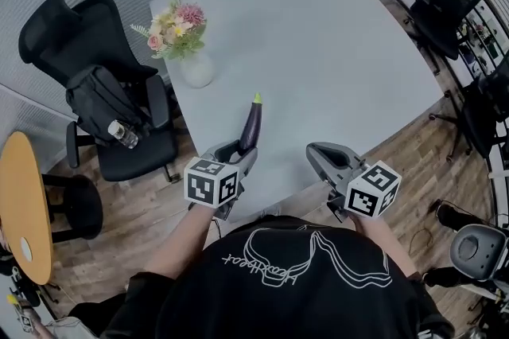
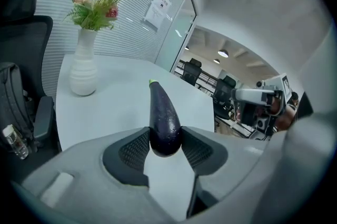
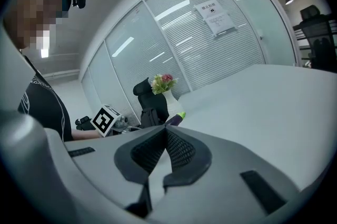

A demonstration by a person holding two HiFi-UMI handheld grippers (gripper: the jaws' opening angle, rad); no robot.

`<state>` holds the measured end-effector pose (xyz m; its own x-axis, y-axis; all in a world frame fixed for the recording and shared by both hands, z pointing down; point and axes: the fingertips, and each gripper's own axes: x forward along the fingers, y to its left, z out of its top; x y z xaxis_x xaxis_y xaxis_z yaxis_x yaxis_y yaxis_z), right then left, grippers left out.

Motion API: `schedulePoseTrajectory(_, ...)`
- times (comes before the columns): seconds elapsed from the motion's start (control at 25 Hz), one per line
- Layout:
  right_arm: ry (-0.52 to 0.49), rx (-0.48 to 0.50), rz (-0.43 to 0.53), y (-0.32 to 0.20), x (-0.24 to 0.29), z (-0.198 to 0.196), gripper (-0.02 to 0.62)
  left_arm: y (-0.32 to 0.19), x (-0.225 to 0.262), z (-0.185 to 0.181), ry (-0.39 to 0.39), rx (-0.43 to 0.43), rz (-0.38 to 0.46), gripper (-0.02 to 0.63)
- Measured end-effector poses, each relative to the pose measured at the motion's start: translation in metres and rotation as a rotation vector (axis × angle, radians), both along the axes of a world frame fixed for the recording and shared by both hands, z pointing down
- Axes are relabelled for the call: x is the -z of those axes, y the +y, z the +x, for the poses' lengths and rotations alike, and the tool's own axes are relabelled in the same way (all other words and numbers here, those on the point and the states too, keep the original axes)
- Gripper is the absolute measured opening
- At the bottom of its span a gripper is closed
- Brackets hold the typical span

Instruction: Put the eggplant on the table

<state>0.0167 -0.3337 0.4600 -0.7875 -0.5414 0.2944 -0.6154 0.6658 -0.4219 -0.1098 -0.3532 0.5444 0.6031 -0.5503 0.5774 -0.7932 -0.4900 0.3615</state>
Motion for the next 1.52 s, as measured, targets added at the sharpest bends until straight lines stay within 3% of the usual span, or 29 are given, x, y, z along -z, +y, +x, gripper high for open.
schedulePoseTrajectory(0.52, -0.004, -0.060, -0.074, -0.014, -0.024, 0.019, 0.008, -0.026, -0.070, -0.011, -0.079, 0.014, -0.100, 0.192)
schedulePoseTrajectory(0.88, -0.031, -0.081, -0.096, -0.021, -0.029, 0.021, 0.008, -0.028, -0.087, -0.013, -0.103, 0.006, -0.133, 0.192)
schedulePoseTrajectory(1.28, -0.049, -0.076, -0.113, -0.025, -0.032, 0.021, 0.008, -0.028, -0.091, -0.008, -0.129, -0.018, -0.124, 0.193)
schedulePoseTrajectory(1.52, -0.058, -0.081, -0.127, -0.030, -0.033, 0.021, 0.008, -0.032, -0.088, -0.008, -0.142, -0.015, -0.088, 0.235)
